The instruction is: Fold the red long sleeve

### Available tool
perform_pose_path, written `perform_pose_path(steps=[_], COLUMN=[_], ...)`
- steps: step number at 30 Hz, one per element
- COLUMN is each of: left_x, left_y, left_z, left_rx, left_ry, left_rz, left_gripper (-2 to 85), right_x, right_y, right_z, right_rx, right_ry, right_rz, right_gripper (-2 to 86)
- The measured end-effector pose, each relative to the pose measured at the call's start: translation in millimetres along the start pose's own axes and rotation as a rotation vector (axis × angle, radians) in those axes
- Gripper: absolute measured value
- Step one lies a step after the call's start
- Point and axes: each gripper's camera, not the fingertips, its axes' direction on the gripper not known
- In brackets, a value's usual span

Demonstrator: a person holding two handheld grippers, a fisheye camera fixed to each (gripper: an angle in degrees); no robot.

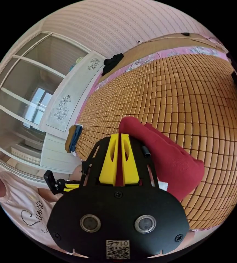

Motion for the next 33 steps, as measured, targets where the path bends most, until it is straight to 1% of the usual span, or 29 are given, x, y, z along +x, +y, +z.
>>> perform_pose_path(steps=[2, 4, 7, 9, 10, 11, 13, 16, 17, 19, 22, 24, 25, 27, 29, 32, 33], left_x=[-6.3, -8.2, -6.1, -2.5, 0.3, 3.7, 6.1, 3.2, 1.3, -2.4, -10.0, -14.6, -17.4, -22.1, -26.7, -34.2, -35.6], left_y=[-0.1, -1.8, -12.1, -22.8, -31.3, -39.6, -51.3, -61.7, -61.9, -61.5, -70.3, -74.5, -75.9, -77.6, -82.3, -94.6, -98.9], left_z=[-14.5, -23.3, -32.1, -30.9, -26.6, -18.5, -1.9, 27.0, 35.7, 37.5, 33.1, 24.4, 16.2, 3.1, -13.0, -26.3, -25.7], left_rx=[0.053, 0.101, 0.156, 0.182, 0.195, 0.192, 0.146, 0.038, 0.011, 0.019, -0.028, -0.021, -0.004, 0.024, 0.067, 0.177, 0.182], left_ry=[-0.043, -0.095, -0.160, -0.147, -0.119, -0.096, -0.097, -0.142, -0.151, -0.147, -0.100, -0.053, -0.015, 0.018, -0.002, 0.013, 0.030], left_rz=[-0.043, -0.043, 0.008, 0.036, 0.047, 0.076, 0.076, 0.062, 0.090, 0.105, 0.074, 0.073, 0.086, 0.104, 0.134, 0.133, 0.137], left_gripper=[0.2, -0.5, -0.9, -0.9, -0.9, -0.8, -0.8, -0.9, -0.9, -0.9, -0.8, -0.5, -0.1, 2.1, 6.7, 13.3, 14.2], right_x=[-27.0, -33.6, -41.4, -47.6, -50.8, -53.0, -57.9, -59.6, -58.4, -59.2, -75.0, -87.3, -98.0, -117.3, -137.7, -134.9, -129.5], right_y=[-7.7, -18.7, -44.6, -58.4, -65.2, -69.8, -74.5, -83.7, -85.5, -85.1, -78.8, -72.2, -65.8, -52.5, -30.9, 3.9, 10.9], right_z=[1.9, 16.3, 41.9, 62.1, 79.0, 96.1, 113.2, 120.2, 119.9, 120.3, 124.6, 122.8, 114.8, 92.0, 48.0, -7.0, -15.1], right_rx=[-0.024, -0.090, -0.185, -0.263, -0.337, -0.408, -0.456, -0.465, -0.457, -0.442, -0.416, -0.380, -0.331, -0.232, -0.116, 0.034, 0.048], right_ry=[0.129, 0.220, 0.246, 0.277, 0.309, 0.356, 0.396, 0.364, 0.340, 0.324, 0.392, 0.449, 0.489, 0.532, 0.521, 0.451, 0.442], right_rz=[-0.132, -0.167, -0.197, -0.217, -0.228, -0.233, -0.258, -0.232, -0.217, -0.219, -0.278, -0.309, -0.334, -0.381, -0.395, -0.326, -0.301], right_gripper=[0.1, -0.3, -0.6, -0.6, -0.6, -0.6, -0.6, -0.7, -0.7, -0.7, -0.7, -0.7, -0.7, -0.7, -0.6, -0.3, -0.2])
